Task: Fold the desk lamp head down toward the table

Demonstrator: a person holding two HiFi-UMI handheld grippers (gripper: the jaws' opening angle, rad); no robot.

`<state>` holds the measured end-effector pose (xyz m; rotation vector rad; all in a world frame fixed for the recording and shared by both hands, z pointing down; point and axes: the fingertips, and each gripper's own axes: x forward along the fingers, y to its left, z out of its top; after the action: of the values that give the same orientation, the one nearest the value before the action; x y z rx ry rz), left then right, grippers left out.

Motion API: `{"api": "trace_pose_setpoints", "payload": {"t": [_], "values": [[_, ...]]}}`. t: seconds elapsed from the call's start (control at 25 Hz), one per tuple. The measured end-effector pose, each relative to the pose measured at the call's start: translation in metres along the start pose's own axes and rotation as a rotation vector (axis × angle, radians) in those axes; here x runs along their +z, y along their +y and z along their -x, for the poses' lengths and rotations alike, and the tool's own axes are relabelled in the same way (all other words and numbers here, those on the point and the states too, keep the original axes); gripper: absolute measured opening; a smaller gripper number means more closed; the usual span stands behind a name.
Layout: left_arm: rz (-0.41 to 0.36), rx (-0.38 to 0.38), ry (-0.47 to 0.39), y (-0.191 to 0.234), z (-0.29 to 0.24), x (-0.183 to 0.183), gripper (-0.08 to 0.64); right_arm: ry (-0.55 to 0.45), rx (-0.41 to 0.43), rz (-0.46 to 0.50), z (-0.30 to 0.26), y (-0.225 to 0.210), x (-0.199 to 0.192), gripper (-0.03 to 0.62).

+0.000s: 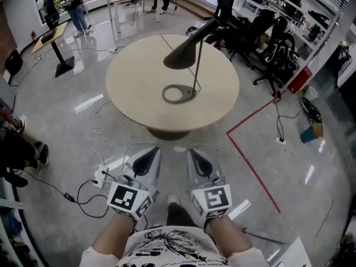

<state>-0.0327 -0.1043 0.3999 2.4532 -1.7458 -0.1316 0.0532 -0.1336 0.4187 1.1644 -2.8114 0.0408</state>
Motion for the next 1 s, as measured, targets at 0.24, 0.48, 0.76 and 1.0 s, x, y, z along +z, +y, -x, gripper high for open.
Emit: {"api": "trace_pose_setpoints", "payload": {"t": [0.24,0.48,0.76,1.0], "values": [[-0.017,-0.012,0.006,-0.02,0.071,-0.004,0.005,0.005,-0.025,0.007,0.05,0.048,-0.007,0.008],[-0.01,-0.029,0.027,-0.037,0.122,-0.021,0.005,-0.061,-0.065,0.006,0.095,0.087,-0.007,0.008],[-0.006,-0.046,-0.013,-0.056,0.149,-0.017,0.005,-0.069,-0.08,0.03,0.13,0.105,-0.006,0.008],[0.005,-0.014,-0.039,-0.082,0.153,-0.014,0.005,-0.058,-0.05,0.045,0.153,0.098,-0.007,0.008]]}}
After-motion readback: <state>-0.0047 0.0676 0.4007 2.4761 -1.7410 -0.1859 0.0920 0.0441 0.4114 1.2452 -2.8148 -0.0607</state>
